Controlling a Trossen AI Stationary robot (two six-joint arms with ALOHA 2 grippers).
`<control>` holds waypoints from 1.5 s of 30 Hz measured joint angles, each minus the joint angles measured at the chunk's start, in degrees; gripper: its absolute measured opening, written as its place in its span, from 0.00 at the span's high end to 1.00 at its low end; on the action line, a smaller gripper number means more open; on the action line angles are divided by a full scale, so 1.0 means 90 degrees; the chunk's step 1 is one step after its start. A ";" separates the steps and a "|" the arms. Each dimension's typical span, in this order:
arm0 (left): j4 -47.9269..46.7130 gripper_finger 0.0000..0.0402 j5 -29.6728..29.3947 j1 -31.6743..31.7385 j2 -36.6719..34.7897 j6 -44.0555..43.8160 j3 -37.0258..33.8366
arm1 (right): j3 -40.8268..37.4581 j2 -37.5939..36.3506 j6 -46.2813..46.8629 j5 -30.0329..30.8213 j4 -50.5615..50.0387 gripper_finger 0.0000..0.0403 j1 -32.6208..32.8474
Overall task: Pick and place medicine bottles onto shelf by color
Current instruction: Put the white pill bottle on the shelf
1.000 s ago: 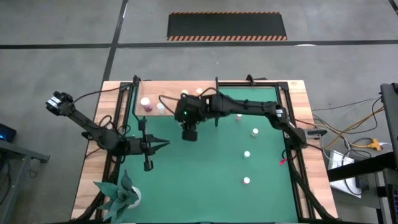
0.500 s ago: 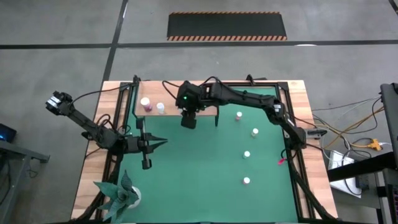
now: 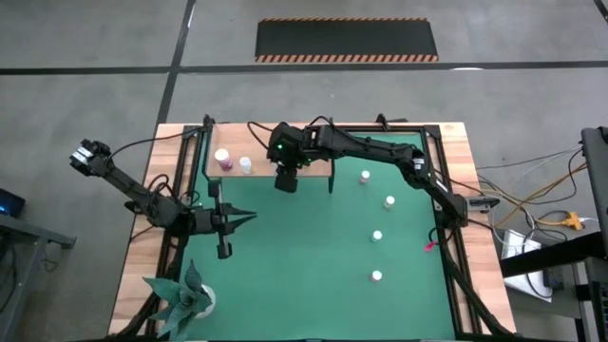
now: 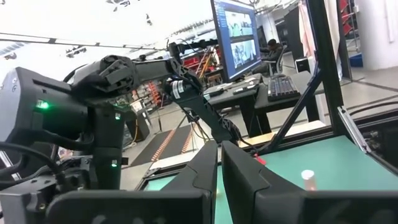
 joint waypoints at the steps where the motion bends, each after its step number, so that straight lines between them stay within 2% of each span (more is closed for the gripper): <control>1: -0.0004 0.98 0.0001 0.0000 0.0001 0.0056 0.0000 | 0.0000 0.0000 0.0019 0.0011 -0.0007 0.65 -0.0006; 12: 0.0000 0.98 0.0002 0.0000 0.0002 0.0154 -0.0002 | 0.0004 0.0000 0.0037 0.0545 -0.0002 0.48 -0.0028; 25: -0.0004 0.98 0.0004 0.0000 -0.0003 0.0265 -0.0002 | 0.0024 -0.0419 -0.0087 0.0514 0.0026 0.50 -0.0037; 30: -0.0002 0.98 0.0004 0.0000 -0.0012 0.0373 -0.0005 | 0.0027 -0.0510 -0.0244 0.0481 0.0355 0.59 -0.0037; 34: -0.0002 0.98 0.0002 0.0000 -0.0015 0.0424 -0.0005 | 0.0010 -0.0469 -0.0429 0.0479 0.0812 0.74 -0.0037; 40: -0.0009 0.98 0.0002 0.0000 -0.0014 0.0428 -0.0026 | -0.0020 -0.0340 -0.0543 0.0475 0.0765 0.94 -0.0040; 45: -0.0003 0.98 0.0002 0.0000 -0.0097 0.0431 -0.0085 | -0.0072 -0.0345 -0.0528 0.0476 0.0747 0.98 -0.0037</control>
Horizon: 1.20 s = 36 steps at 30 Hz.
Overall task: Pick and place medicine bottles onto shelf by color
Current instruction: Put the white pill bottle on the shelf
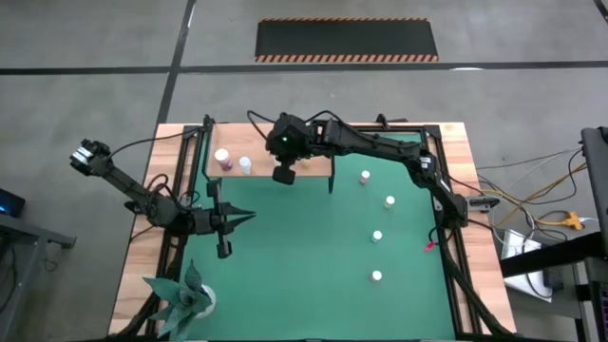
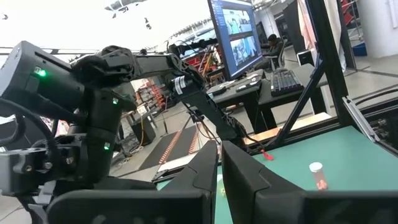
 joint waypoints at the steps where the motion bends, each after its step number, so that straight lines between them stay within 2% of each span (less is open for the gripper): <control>1: -0.0005 0.98 0.0000 0.0000 -0.0023 -0.0002 -0.0012 | -0.0006 0.0000 0.0010 0.0002 -0.0034 0.98 0.0000; 12: 0.0000 0.98 0.0000 0.0000 -0.0068 -0.0002 -0.0023 | -0.0302 -0.0005 0.0019 0.0004 -0.0021 0.98 0.0000; 36: 0.0002 0.98 0.0000 0.0000 -0.0068 -0.0005 -0.0025 | -0.0096 -0.0098 -0.0134 -0.0001 -0.0446 0.98 0.0114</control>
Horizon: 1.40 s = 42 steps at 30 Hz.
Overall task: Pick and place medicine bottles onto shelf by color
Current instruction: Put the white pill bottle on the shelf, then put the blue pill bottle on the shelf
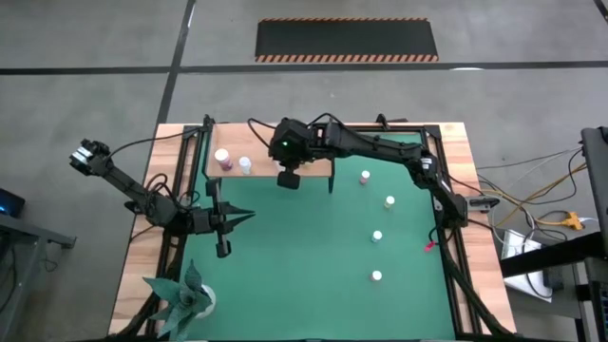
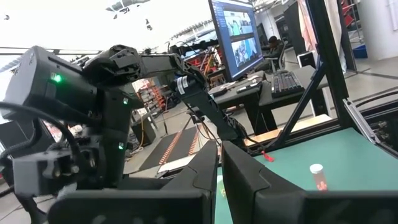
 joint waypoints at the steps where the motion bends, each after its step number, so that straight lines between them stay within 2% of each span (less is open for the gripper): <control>1: 0.0000 0.98 0.0001 0.0000 0.0000 0.0000 0.0000 | 0.0010 -0.0036 -0.0008 0.0000 -0.0004 0.98 0.0003; 7: 0.0045 0.98 0.0000 0.0001 0.0000 -0.0002 -0.0015 | 0.0018 -0.0554 0.0188 0.0002 -0.0589 0.98 0.0156; 11: 0.0320 0.98 0.0003 0.0000 0.0036 -0.0023 -0.0015 | -0.0378 -0.1215 0.0566 -0.0002 -0.0916 0.98 0.0609; 19: 0.0918 0.98 0.0157 0.0000 0.0429 -0.0343 0.0009 | -0.2552 -0.2874 0.1515 -0.0017 -0.0822 0.98 0.1915; 25: 0.1538 0.98 0.0164 0.0000 0.0908 -0.0356 0.0008 | -0.4449 -0.4014 0.2213 0.0046 0.0159 0.98 0.2624; 36: 0.2183 0.98 0.0224 0.0000 0.1844 -0.1562 0.0044 | -0.7170 -0.5414 0.5350 0.0117 0.0173 0.98 0.2785; 42: 0.2316 0.98 0.0226 0.0000 0.2188 -0.1676 0.0087 | -0.8184 -0.5800 0.5526 -0.0556 0.0147 0.89 0.3059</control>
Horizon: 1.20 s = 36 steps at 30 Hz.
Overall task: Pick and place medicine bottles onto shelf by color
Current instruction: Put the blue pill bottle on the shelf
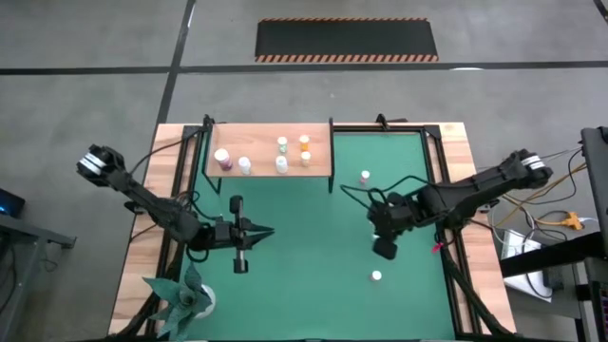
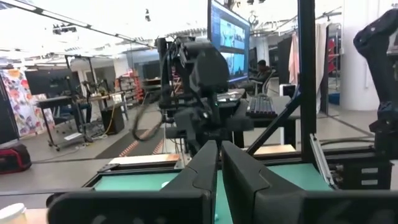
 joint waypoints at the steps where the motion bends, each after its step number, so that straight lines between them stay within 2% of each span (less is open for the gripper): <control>1: 0.0099 0.98 0.0002 0.0002 0.0037 0.0007 0.0000 | -0.0124 -0.0046 -0.0048 -0.0023 -0.0005 0.87 0.0073; 7: 0.0406 0.98 0.0001 0.0000 0.0056 0.0040 0.0000 | -0.0747 -0.0408 0.0017 -0.0070 0.0025 0.65 0.0537; 11: 0.0421 0.98 0.0001 0.0002 0.0020 0.0015 0.0000 | -0.1177 -0.0646 0.0017 0.0643 0.0065 0.52 0.0988; 14: 0.0537 0.98 -0.0002 0.0002 0.0027 0.0015 0.0000 | -0.1587 -0.0816 0.0021 0.0989 0.0262 0.47 0.1350; 19: 0.0551 0.98 0.0000 0.0002 0.0027 0.0012 0.0000 | -0.2411 -0.0937 0.0124 0.1583 0.1330 0.46 0.1834; 25: 0.0552 0.98 0.0000 0.0011 0.0027 0.0012 0.0000 | -0.3273 -0.0807 0.0474 0.2193 0.2604 0.48 0.1874; 36: 0.0570 0.98 -0.0002 0.0012 0.0027 0.0007 0.0000 | -0.4050 -0.0654 0.0599 0.3094 0.4564 0.52 0.1879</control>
